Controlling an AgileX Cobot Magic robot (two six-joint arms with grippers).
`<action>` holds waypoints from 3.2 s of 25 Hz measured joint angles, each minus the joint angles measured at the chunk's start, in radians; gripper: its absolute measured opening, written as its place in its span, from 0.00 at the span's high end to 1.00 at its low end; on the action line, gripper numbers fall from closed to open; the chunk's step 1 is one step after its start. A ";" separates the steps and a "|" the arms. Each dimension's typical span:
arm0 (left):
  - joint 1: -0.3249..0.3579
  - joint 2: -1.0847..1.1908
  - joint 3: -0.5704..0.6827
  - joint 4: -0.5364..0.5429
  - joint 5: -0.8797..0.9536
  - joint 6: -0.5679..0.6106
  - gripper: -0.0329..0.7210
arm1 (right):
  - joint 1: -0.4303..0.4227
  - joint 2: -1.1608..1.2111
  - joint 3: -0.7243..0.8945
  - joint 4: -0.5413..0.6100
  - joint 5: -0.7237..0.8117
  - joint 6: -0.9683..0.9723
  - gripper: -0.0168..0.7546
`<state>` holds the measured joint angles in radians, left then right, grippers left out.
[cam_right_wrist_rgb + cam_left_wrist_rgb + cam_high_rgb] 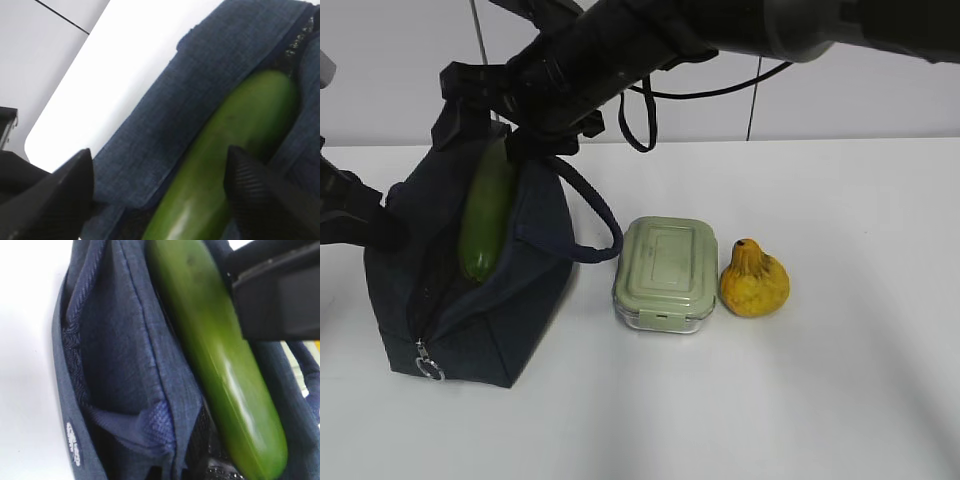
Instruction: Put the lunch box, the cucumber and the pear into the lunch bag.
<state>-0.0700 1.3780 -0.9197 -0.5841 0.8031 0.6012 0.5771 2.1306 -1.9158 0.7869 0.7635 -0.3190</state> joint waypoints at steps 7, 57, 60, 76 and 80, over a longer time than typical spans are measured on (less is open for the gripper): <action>0.000 0.000 0.000 0.002 0.003 0.000 0.95 | -0.012 -0.049 -0.002 -0.252 0.061 0.087 0.18; 0.002 0.000 0.000 0.006 -0.003 0.000 0.95 | -0.262 -0.067 0.157 -0.733 0.457 0.244 0.71; 0.002 0.000 0.000 0.006 -0.003 0.000 0.95 | -0.257 -0.139 0.137 -0.703 0.457 0.240 0.71; 0.002 0.000 0.000 0.006 -0.005 0.000 0.95 | 0.067 -0.199 -0.054 -0.351 0.227 -0.043 0.72; 0.002 0.000 0.000 0.006 -0.005 0.000 0.95 | 0.080 -0.116 -0.054 -0.351 0.209 -0.065 0.72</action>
<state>-0.0681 1.3780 -0.9197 -0.5782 0.7982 0.6012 0.6568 2.0147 -1.9702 0.4364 0.9727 -0.3840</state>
